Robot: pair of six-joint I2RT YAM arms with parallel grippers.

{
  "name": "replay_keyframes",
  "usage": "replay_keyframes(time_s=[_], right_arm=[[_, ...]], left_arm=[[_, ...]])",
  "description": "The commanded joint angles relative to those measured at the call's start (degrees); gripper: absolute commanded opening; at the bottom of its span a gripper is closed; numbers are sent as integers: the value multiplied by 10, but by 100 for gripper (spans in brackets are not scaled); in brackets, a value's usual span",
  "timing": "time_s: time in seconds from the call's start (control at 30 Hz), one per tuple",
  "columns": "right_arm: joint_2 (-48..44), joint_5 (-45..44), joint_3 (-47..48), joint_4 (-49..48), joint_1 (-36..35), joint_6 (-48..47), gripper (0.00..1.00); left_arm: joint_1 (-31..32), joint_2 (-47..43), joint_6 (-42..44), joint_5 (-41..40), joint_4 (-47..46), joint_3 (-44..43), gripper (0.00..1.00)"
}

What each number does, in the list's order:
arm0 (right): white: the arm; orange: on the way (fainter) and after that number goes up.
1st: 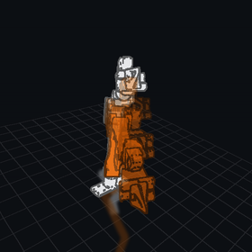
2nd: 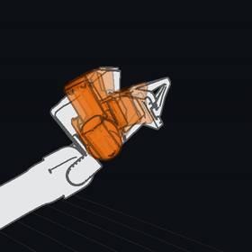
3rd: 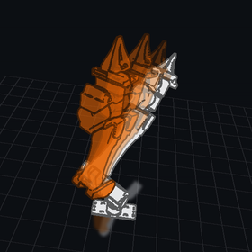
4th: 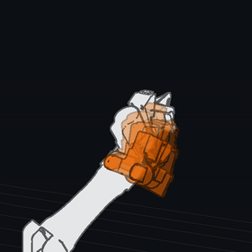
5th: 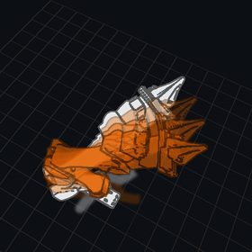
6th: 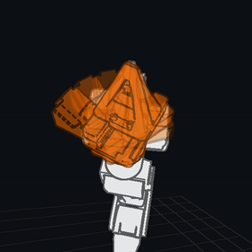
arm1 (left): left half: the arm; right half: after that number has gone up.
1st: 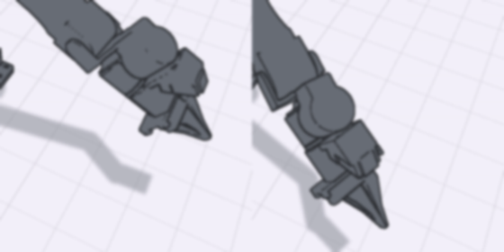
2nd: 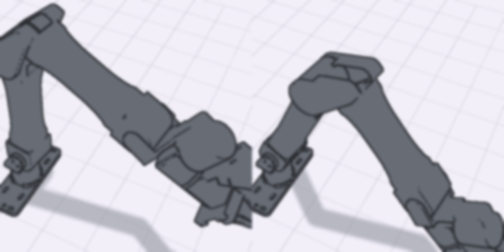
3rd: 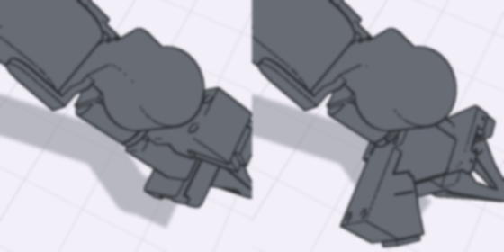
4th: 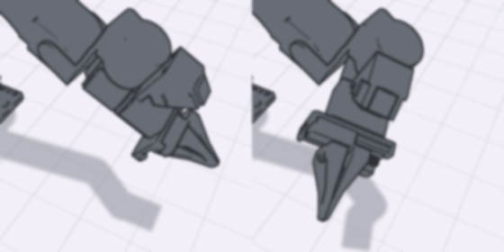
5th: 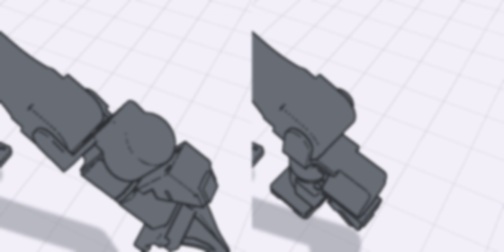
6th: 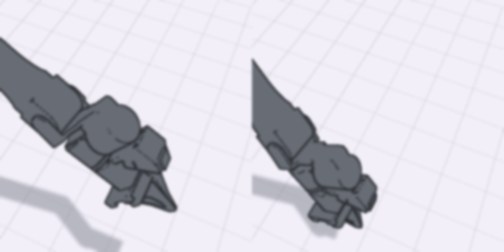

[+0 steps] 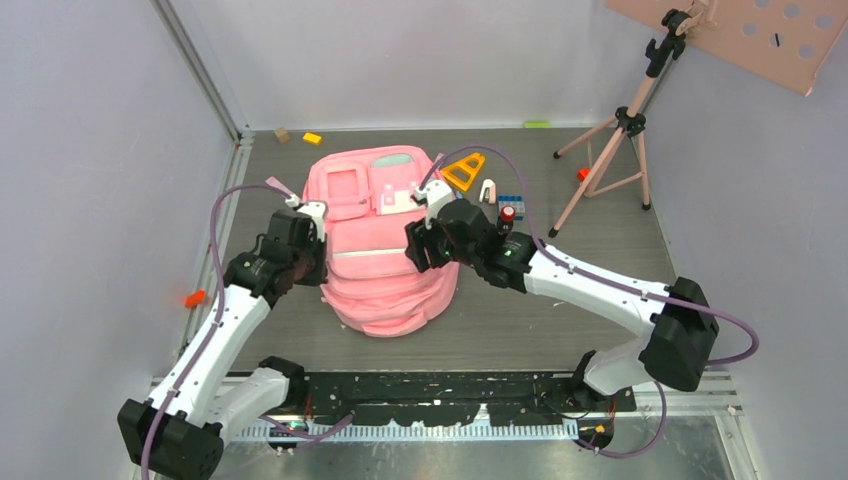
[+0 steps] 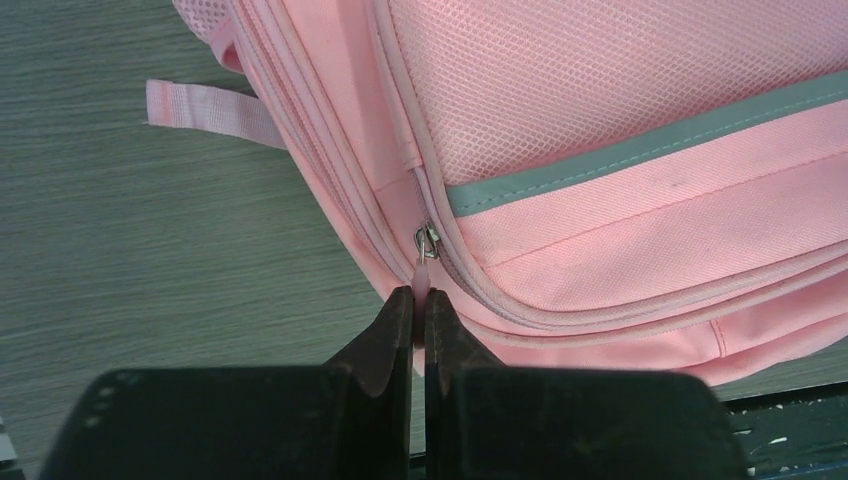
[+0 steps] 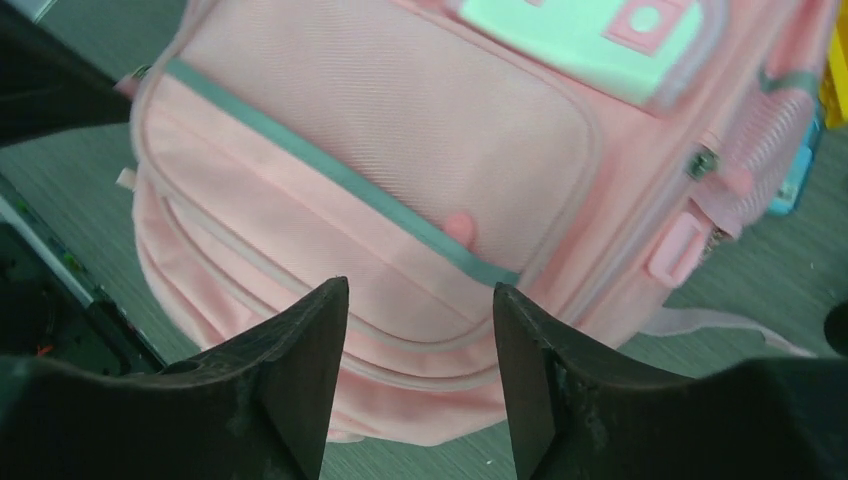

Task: Pack the student bag
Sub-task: Unzip the student bag at the center of the board.

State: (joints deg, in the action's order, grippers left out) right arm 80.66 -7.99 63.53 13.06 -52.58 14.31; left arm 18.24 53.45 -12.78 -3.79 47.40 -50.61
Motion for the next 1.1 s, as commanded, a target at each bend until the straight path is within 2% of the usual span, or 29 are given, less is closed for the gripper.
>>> replay_keyframes(time_s=[0.0, 0.47, 0.57, 0.7, 0.77, 0.8, 0.87, 1.07], right_arm=[[16, 37, 42, -33, -38, -92, 62], [195, 32, 165, -31, -120, -166, 65], [211, -5, 167, -43, -131, -171, 62], [218, -57, 164, -53, -142, -190, 43], [214, -63, 161, -55, -145, -198, 27], [211, -66, 158, -54, -146, -200, 15], [204, -69, 151, -54, -149, -204, 3], [163, -61, 116, -58, -156, -200, 0]], left_arm=[[-6, 1, 26, 14, -66, -19, 0], [-10, -9, 28, 21, -75, -2, 0], [-10, -9, 28, 26, -75, -3, 0], [-11, -11, 28, 26, -77, -3, 0], [-14, -12, 27, 24, -79, -4, 0], [-17, -11, 26, 22, -81, -4, 0], [-25, -7, 25, 20, -82, -8, 0], [-72, 25, 28, 44, -76, -26, 0]])
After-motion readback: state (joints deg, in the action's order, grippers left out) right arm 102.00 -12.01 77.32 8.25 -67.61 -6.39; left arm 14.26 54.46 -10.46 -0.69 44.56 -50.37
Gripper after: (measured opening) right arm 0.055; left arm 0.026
